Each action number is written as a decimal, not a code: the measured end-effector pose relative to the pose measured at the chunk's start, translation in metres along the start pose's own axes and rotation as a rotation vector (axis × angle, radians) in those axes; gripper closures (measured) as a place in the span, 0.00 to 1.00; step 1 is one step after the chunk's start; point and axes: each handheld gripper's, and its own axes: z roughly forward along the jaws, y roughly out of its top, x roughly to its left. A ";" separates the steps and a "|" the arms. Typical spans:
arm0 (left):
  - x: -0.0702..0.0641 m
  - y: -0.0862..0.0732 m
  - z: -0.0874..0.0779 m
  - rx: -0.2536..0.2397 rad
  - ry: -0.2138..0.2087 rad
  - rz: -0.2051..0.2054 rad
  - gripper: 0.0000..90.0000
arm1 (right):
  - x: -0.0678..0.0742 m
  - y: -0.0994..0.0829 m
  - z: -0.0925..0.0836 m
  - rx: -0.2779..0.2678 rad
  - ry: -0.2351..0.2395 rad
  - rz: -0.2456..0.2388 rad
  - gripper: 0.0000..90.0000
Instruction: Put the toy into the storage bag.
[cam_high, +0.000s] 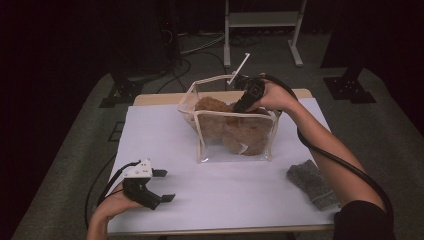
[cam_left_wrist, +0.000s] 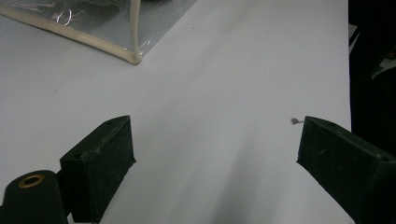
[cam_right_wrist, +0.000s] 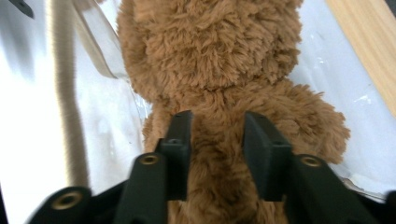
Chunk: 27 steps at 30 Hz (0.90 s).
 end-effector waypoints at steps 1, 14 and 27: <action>0.000 0.000 0.000 0.000 0.000 0.000 0.11 | 0.000 -0.002 -0.003 -0.015 -0.003 0.004 0.64; -0.001 0.001 0.003 -0.007 -0.002 0.001 0.11 | 0.003 -0.021 -0.048 -0.156 0.010 0.034 0.56; -0.002 0.001 0.004 0.006 -0.004 0.006 0.10 | 0.008 -0.055 -0.087 -0.255 -0.001 0.051 0.50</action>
